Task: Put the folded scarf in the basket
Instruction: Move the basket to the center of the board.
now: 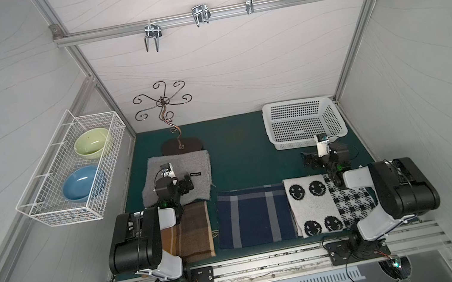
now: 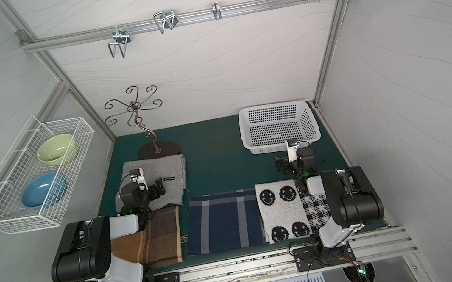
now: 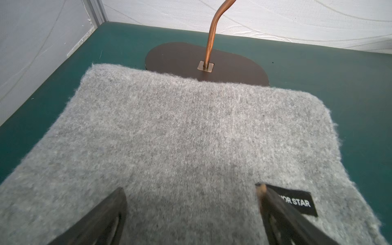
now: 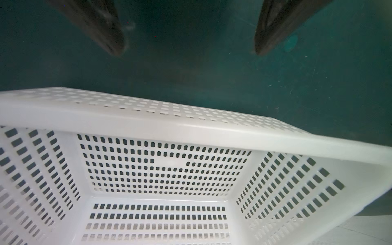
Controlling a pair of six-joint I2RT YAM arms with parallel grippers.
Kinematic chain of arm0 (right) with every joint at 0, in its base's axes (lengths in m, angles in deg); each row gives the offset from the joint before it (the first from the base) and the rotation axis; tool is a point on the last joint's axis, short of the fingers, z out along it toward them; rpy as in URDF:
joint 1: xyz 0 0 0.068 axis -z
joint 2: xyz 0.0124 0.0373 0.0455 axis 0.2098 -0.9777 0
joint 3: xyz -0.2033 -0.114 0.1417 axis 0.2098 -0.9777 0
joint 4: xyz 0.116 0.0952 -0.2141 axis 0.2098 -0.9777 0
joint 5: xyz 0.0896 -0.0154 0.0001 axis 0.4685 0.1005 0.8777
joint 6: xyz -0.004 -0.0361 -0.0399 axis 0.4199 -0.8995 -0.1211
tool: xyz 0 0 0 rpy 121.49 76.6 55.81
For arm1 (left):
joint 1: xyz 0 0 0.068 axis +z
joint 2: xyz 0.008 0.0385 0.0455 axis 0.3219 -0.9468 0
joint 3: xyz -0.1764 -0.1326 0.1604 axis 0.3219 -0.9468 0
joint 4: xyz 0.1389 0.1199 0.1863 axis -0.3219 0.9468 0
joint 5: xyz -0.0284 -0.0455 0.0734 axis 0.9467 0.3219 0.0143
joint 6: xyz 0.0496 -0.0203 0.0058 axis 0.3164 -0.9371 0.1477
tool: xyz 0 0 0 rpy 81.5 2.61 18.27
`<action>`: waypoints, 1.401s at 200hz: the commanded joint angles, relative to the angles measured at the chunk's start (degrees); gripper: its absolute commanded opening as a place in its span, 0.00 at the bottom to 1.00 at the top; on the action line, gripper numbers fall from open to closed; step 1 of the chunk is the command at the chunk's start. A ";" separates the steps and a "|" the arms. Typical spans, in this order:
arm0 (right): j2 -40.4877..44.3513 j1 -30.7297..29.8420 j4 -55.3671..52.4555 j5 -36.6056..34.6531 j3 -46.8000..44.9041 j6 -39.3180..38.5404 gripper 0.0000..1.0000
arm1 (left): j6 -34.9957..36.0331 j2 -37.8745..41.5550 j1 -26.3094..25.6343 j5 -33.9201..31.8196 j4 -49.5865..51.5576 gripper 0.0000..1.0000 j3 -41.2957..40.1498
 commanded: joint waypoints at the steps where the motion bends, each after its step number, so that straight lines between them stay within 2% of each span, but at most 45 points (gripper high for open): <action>1: -0.23 -0.38 1.45 0.54 1.02 0.61 0.99 | -0.12 -0.54 -0.39 -0.03 -3.10 1.00 1.84; 189: -0.22 -0.15 1.49 0.80 0.99 0.55 0.99 | -0.12 -0.51 -0.40 -0.07 -3.17 1.00 1.76; 203: -0.07 -0.20 1.79 0.82 0.77 0.57 0.99 | -1.87 0.14 -0.48 -3.85 -3.37 0.99 1.40; 208: -0.10 -0.16 1.88 0.89 0.80 0.65 0.99 | -2.74 0.65 -0.41 -5.74 -2.27 0.99 1.62; 220: 1.26 0.06 0.38 0.42 1.43 1.03 0.99 | -2.12 1.76 -0.16 -4.28 -1.15 0.99 1.88; 228: 4.18 0.06 -3.23 -0.57 1.99 1.68 0.99 | -0.76 2.66 -0.83 -3.55 -0.75 0.99 1.89; 244: 11.05 0.07 -10.58 -2.48 3.11 2.75 0.99 | 1.61 6.45 -3.64 -7.01 2.21 0.99 1.93; 260: 17.08 0.24 -15.75 -3.46 4.29 4.54 0.99 | 3.42 12.49 -6.94 -10.87 8.28 0.99 2.71; 276: 20.58 0.37 -23.46 -7.07 8.37 8.31 0.99 | 1.34 21.03 -11.21 -13.98 15.03 0.96 3.64; 280: 20.88 0.68 -25.85 -7.29 9.93 9.18 0.99 | 0.79 23.34 -12.67 -13.89 15.84 0.98 3.58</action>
